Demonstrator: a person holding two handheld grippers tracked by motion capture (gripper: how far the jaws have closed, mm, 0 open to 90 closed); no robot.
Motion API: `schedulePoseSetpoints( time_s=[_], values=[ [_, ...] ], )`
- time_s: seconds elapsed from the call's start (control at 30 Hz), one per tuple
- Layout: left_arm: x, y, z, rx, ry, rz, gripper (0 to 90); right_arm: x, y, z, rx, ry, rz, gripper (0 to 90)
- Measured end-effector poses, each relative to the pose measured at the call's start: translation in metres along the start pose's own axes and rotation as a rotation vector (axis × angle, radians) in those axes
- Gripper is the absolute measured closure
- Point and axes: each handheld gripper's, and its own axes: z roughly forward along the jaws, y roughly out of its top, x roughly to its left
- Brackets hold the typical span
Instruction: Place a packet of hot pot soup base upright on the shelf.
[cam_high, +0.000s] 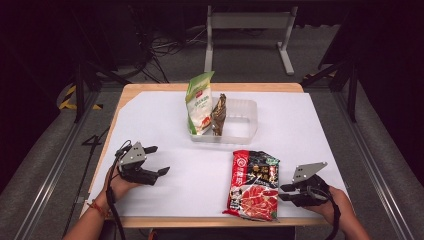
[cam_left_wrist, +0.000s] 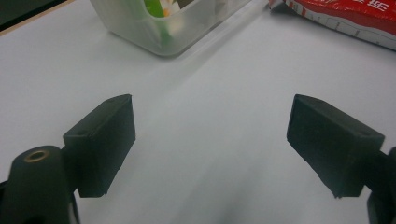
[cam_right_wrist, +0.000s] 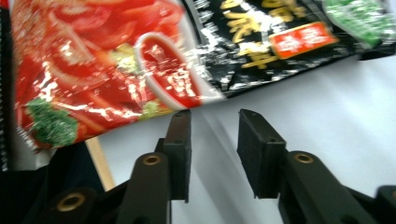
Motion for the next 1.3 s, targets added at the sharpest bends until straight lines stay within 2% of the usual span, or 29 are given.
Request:
schedulePoseSetpoints(
  time_s=[0.03,0.3,0.4,0.43,0.47,0.5,0.57,0.7,0.9,1.07,1.17,1.3],
  values=[
    [0.0,0.0,0.0,0.0,0.0,-0.001,16.3,-0.001,-0.001,-0.001,-0.009,-0.003,0.004,62.2],
    [0.0,0.0,0.001,-0.005,0.001,-0.01,16.2,-0.016,-0.003,-0.01,-0.184,-0.048,0.081,44.5],
    [-0.002,0.001,0.001,-0.009,-0.008,-0.009,16.4,-0.023,-0.003,-0.011,-0.235,-0.058,0.119,40.8],
    [-0.002,0.001,0.001,-0.009,-0.008,-0.009,17.0,-0.023,-0.003,-0.011,-0.235,-0.058,0.119,40.8],
    [-0.002,0.001,0.001,-0.017,-0.002,-0.005,18.3,-0.03,-0.002,-0.012,-0.27,-0.066,0.151,40.6],
    [-0.002,0.001,0.001,-0.024,-0.001,-0.005,19.5,-0.034,-0.002,-0.011,-0.281,-0.063,0.16,40.8],
    [-0.001,0.001,0.0,-0.036,0.001,-0.01,19.5,-0.039,0.0,-0.01,-0.289,-0.06,0.181,41.3],
    [-0.001,0.0,0.001,-0.028,0.001,-0.016,17.0,-0.052,0.007,-0.008,-0.311,-0.058,0.218,38.2],
    [-0.002,0.001,0.001,-0.025,0.009,-0.001,16.1,-0.068,0.016,-0.001,-0.294,-0.044,0.245,34.6],
    [-0.001,0.0,0.002,-0.026,0.004,-0.013,16.0,-0.081,0.024,0.011,-0.289,0.005,0.272,32.3],
    [-0.002,0.001,0.002,-0.021,0.002,-0.002,16.0,-0.084,0.031,0.017,-0.283,0.026,0.288,29.7],
    [-0.002,0.0,0.001,-0.024,0.002,-0.005,15.9,-0.09,0.039,0.031,-0.259,0.082,0.314,27.2]
  ],
)
